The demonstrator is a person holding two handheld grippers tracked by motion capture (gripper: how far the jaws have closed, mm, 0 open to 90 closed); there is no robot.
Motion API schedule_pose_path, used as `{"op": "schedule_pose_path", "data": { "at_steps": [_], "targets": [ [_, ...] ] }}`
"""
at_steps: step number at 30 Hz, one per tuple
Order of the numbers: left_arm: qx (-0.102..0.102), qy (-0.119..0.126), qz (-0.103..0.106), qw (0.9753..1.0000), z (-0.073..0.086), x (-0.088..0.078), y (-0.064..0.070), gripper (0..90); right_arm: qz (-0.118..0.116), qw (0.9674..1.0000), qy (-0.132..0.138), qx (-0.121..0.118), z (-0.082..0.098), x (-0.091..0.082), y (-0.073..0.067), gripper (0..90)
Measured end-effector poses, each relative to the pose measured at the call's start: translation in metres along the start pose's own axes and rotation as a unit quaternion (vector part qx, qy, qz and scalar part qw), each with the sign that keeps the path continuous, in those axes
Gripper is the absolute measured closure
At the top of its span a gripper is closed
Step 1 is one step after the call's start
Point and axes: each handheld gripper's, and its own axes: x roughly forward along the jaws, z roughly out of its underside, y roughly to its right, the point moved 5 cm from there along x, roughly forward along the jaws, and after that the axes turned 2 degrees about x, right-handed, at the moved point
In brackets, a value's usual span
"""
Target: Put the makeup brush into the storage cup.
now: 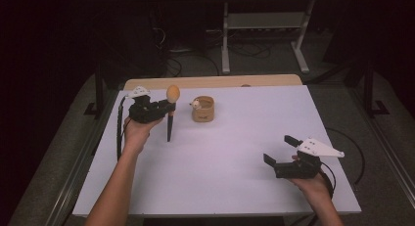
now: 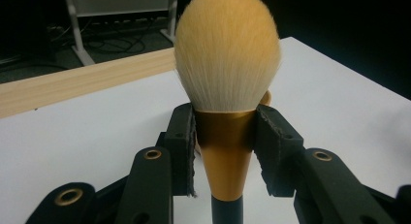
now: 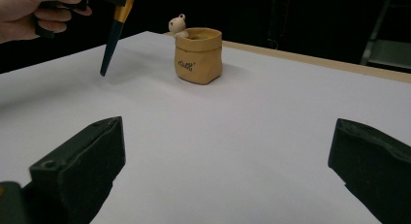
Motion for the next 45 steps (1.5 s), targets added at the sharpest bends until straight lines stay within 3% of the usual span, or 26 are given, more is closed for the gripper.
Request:
{"op": "schedule_pose_path", "data": {
  "at_steps": [3, 10, 26, 45],
  "targets": [
    [-0.004, 0.005, 0.006, 1.0000, -0.002, 0.000, -0.001, 61.5, 0.002, 1.0000, 0.002, -0.001, 0.000, -0.001, 0.001, 0.0],
    [0.012, 0.014, 0.020, 0.9996, -0.012, 0.000, 0.002, 61.5, 0.000, 1.0000, 0.000, 0.001, 0.000, 0.000, 0.000, 0.0],
    [0.021, 0.040, 0.047, 0.9979, -0.037, 0.010, 0.008, 61.5, -0.001, 1.0000, 0.001, 0.009, 0.000, -0.001, 0.001, 0.0],
    [0.040, 0.044, 0.066, 0.9961, -0.066, 0.031, 0.018, 61.6, -0.004, 0.9999, 0.005, 0.009, 0.000, -0.001, 0.000, 0.0]
  ]
}}
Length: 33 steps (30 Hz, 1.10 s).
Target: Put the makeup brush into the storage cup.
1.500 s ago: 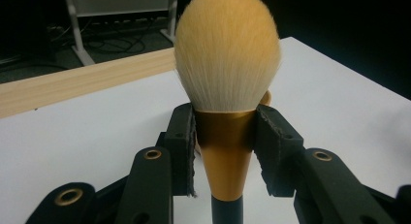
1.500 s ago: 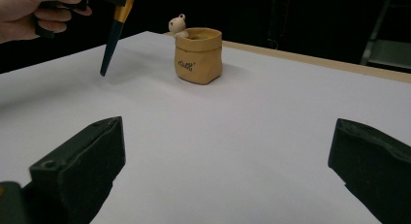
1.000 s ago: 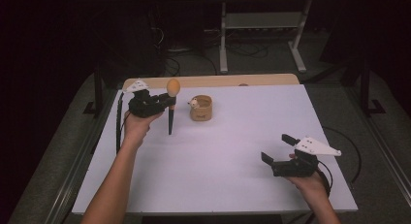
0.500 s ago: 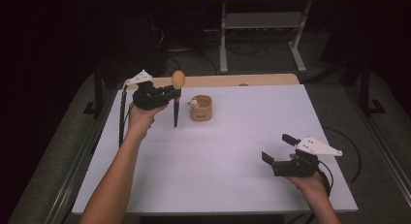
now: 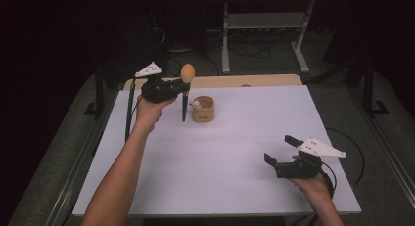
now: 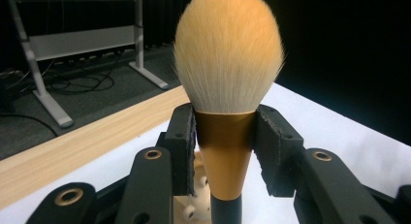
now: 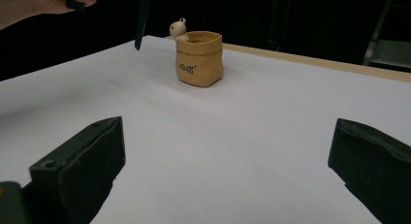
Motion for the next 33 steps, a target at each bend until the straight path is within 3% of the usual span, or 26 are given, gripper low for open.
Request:
{"op": "schedule_pose_path", "data": {
  "at_steps": [19, 33],
  "targets": [
    [-0.006, 0.028, 0.019, 0.9994, -0.018, 0.022, 0.002, 61.6, 0.000, 1.0000, 0.004, 0.006, 0.000, -0.002, 0.001, 0.0],
    [-0.005, 0.034, 0.026, 0.9991, -0.028, 0.034, 0.003, 61.6, -0.003, 1.0000, 0.003, 0.007, 0.000, -0.002, 0.001, 0.0]
  ]
}}
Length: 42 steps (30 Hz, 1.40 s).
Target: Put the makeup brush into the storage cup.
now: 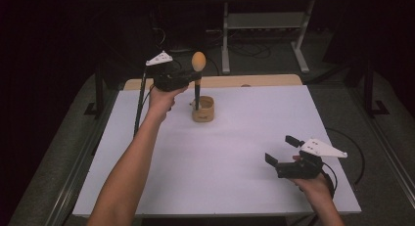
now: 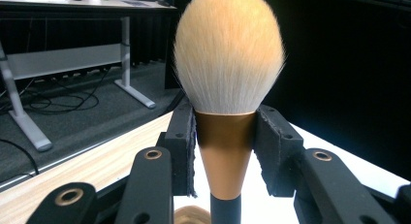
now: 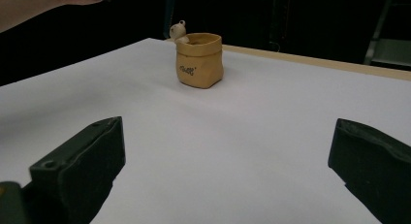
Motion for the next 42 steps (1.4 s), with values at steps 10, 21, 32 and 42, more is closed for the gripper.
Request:
{"op": "schedule_pose_path", "data": {
  "at_steps": [10, 21, 32, 42],
  "targets": [
    [0.004, 0.013, 0.005, 0.9999, -0.004, 0.013, 0.002, 61.6, 0.000, 1.0000, 0.002, -0.001, 0.000, -0.001, 0.001, 0.0],
    [0.012, 0.022, 0.004, 0.9997, 0.002, 0.026, -0.001, 61.5, -0.001, 1.0000, 0.001, -0.001, 0.000, -0.001, 0.001, 0.0],
    [0.032, -0.002, -0.012, 0.9994, 0.013, 0.036, -0.006, 61.5, -0.002, 1.0000, 0.001, -0.001, 0.000, 0.000, 0.001, 0.0],
    [0.039, -0.028, -0.021, 0.9986, 0.024, 0.047, -0.005, 61.5, -0.001, 1.0000, 0.001, -0.002, 0.000, -0.001, 0.001, 0.0]
  ]
}}
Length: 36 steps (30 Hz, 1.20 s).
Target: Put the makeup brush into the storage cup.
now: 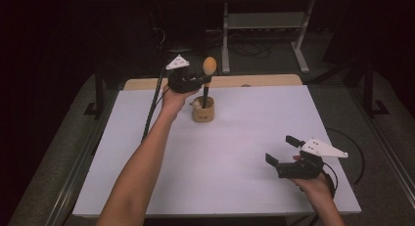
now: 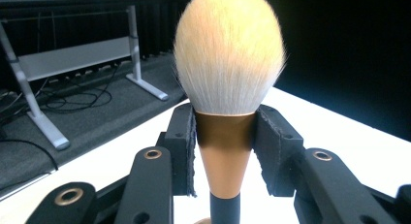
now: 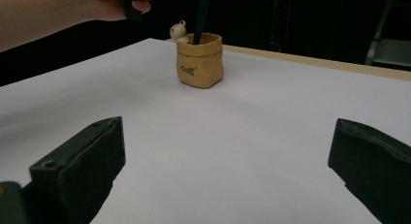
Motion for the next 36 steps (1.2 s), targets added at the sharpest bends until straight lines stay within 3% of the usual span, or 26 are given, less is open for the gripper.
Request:
{"op": "schedule_pose_path", "data": {
  "at_steps": [17, 20, 22, 25, 31, 32, 36],
  "targets": [
    [0.021, -0.039, -0.005, 0.9990, 0.010, 0.007, 0.005, 61.5, 0.000, 1.0000, 0.000, -0.001, 0.000, 0.000, 0.000, 0.0],
    [0.028, -0.048, -0.016, 0.9983, 0.012, 0.009, 0.005, 60.6, 0.001, 1.0000, -0.001, -0.001, 0.000, 0.000, 0.000, 0.0],
    [0.026, -0.048, -0.028, 0.9981, 0.012, 0.009, 0.003, 44.4, 0.000, 1.0000, 0.000, 0.000, 0.000, 0.000, 0.000, 0.0],
    [0.023, -0.049, -0.041, 0.9977, 0.011, 0.005, -0.001, 30.6, 0.000, 1.0000, 0.000, -0.001, 0.000, -0.001, 0.000, 0.0],
    [0.027, -0.058, -0.023, 0.9977, 0.008, -0.002, 0.002, 19.5, 0.000, 1.0000, -0.001, -0.002, 0.000, 0.000, -0.001, 0.0],
    [0.035, -0.066, -0.023, 0.9969, 0.008, -0.004, 0.002, 18.4, 0.000, 1.0000, -0.001, -0.003, 0.000, 0.000, -0.001, 0.0],
    [0.033, -0.069, -0.015, 0.9970, 0.006, -0.009, 0.007, 15.0, 0.000, 1.0000, -0.003, -0.004, 0.000, 0.001, -0.001, 0.0]
  ]
}}
